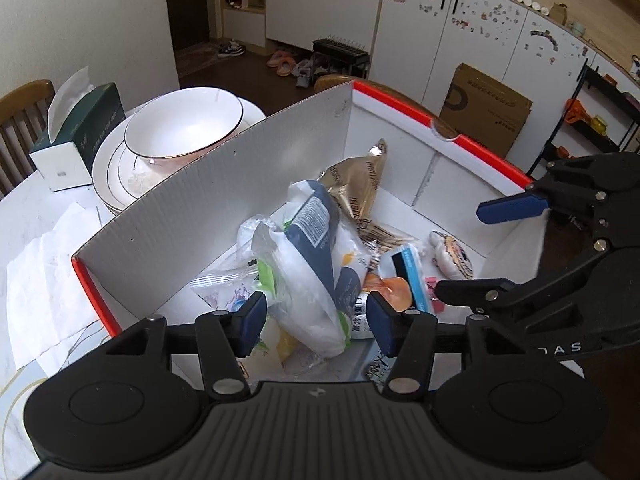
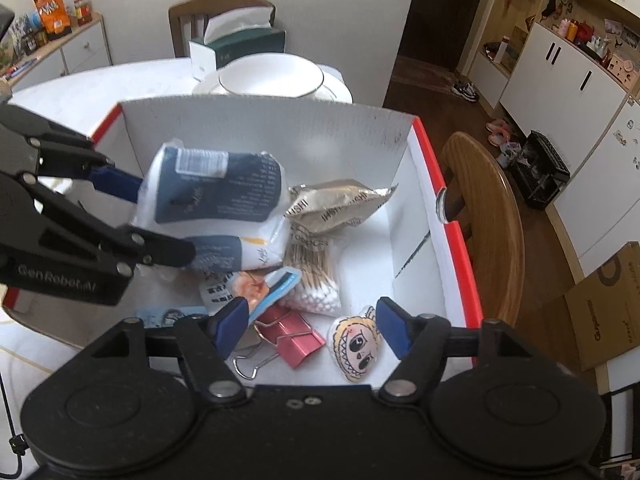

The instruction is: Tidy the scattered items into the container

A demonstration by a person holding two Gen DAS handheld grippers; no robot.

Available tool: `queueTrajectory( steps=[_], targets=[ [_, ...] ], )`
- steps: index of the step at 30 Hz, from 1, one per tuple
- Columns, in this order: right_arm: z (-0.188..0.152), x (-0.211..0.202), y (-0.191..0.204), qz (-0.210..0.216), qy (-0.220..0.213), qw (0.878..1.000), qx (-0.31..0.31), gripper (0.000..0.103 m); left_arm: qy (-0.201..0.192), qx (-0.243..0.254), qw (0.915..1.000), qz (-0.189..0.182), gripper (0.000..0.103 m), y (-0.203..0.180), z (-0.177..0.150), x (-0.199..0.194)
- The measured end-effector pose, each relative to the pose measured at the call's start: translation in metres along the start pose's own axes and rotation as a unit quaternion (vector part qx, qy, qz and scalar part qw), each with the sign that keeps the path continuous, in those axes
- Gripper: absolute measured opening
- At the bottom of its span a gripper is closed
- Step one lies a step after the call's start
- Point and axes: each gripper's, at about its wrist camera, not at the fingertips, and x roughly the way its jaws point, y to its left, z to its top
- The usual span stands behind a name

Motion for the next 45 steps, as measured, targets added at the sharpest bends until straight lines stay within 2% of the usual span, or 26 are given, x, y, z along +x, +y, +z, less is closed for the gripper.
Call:
queueTrajectory(
  steps=[13, 15, 23, 27, 33, 34, 36, 37, 45],
  targets=[
    [-0.010, -0.032, -0.006, 0.032, -0.058, 0.997, 0.046, 0.085, -0.047, -0.008, 0.9987, -0.019, 0.064, -0.002, -0.021, -0.040],
    [-0.011, -0.038, -0.006, 0.035, -0.067, 0.996, 0.052, 0.087, -0.057, -0.010, 0.9982, -0.017, 0.068, -0.002, -0.025, -0.047],
    [-0.016, -0.058, 0.003, 0.046, -0.105, 0.991, 0.065, 0.089, -0.085, -0.019, 0.9962, 0.000, 0.072, 0.002, -0.039, -0.071],
    [-0.019, -0.066, 0.011, 0.050, -0.124, 0.988, 0.072, 0.090, -0.104, -0.026, 0.9942, 0.008, 0.080, 0.004, -0.046, -0.084],
    [-0.023, -0.074, 0.026, 0.045, -0.136, 0.987, 0.074, 0.093, -0.122, -0.035, 0.9919, 0.013, 0.085, 0.006, -0.055, -0.100],
    [-0.024, -0.076, 0.028, 0.044, -0.138, 0.987, 0.075, 0.094, -0.124, -0.037, 0.9915, 0.012, 0.087, 0.007, -0.056, -0.101],
    [-0.026, -0.079, 0.033, 0.044, -0.141, 0.986, 0.078, 0.094, -0.128, -0.043, 0.9908, 0.009, 0.101, 0.009, -0.060, -0.105],
    [-0.027, -0.080, 0.035, 0.042, -0.141, 0.986, 0.079, 0.094, -0.131, -0.045, 0.9903, 0.008, 0.103, 0.009, -0.062, -0.107],
    [-0.036, -0.098, 0.054, 0.038, -0.153, 0.983, 0.096, 0.094, -0.141, -0.053, 0.9886, 0.003, 0.103, 0.011, -0.079, -0.125]
  ],
)
